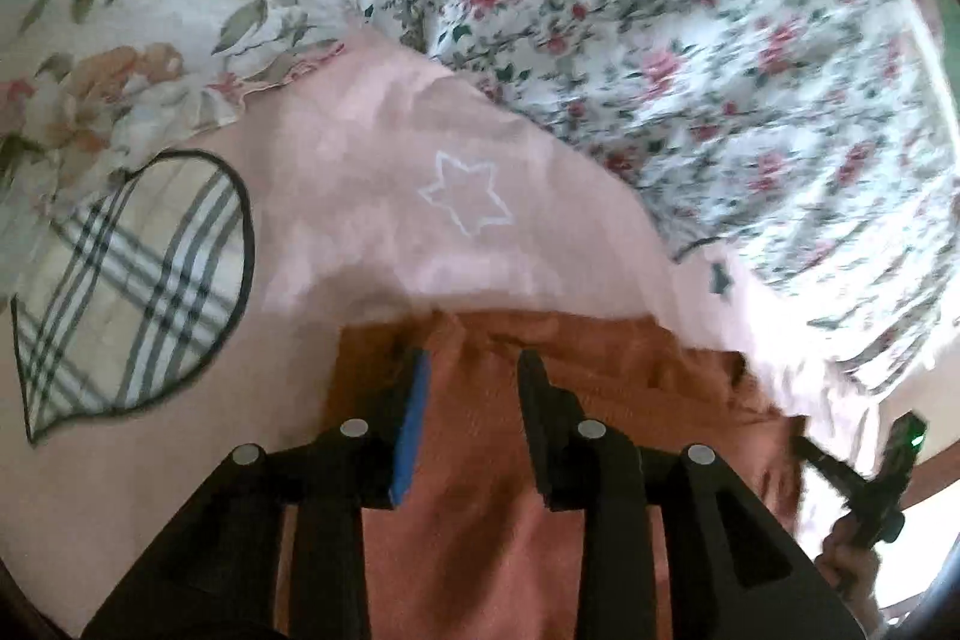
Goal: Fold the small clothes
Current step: 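Open both tools and withdraw them from the folded sweater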
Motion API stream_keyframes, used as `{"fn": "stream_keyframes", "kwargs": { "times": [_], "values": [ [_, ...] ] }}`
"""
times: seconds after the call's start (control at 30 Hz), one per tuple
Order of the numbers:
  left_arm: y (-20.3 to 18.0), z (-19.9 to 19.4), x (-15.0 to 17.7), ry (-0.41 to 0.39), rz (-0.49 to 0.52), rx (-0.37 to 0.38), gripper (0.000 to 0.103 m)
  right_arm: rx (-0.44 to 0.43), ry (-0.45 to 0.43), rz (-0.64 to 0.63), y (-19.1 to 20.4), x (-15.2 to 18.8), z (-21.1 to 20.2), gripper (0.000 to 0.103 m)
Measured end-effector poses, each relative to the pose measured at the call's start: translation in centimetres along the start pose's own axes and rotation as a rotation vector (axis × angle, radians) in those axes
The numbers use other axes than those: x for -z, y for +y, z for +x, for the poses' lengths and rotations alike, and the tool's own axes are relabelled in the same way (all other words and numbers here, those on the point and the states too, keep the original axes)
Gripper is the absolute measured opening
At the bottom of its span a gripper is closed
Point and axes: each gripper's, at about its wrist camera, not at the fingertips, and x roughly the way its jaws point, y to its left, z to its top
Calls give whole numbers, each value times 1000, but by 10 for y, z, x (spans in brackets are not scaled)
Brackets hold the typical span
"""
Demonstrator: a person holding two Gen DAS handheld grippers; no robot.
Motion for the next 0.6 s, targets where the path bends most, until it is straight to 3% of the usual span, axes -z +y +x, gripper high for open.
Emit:
{"fn": "stream_keyframes", "kwargs": {
  "times": [0.13, 0.23, 0.3, 0.37, 0.5, 0.6],
  "values": [
    [-15, -18, 53, 56, 48, 77, 37, -64, 23, 3, 8, 49, -26, 33],
    [-19, -13, 97, 149, 104, 55, 38, -68, 83, -2, 13, 82, -25, 34],
    [-10, -11, 117, 183, 94, 26, 38, -13, 101, 13, 5, 106, -30, 34],
    [3, -22, 130, 183, 44, 51, 37, 40, 82, 44, -7, 119, -40, 34],
    [18, -51, 144, 164, 3, 42, 38, 141, 28, 70, -17, 127, -65, 34],
    [26, -74, 151, 155, -12, 42, 43, 127, 14, 111, -19, 128, -83, 34]
  ]
}}
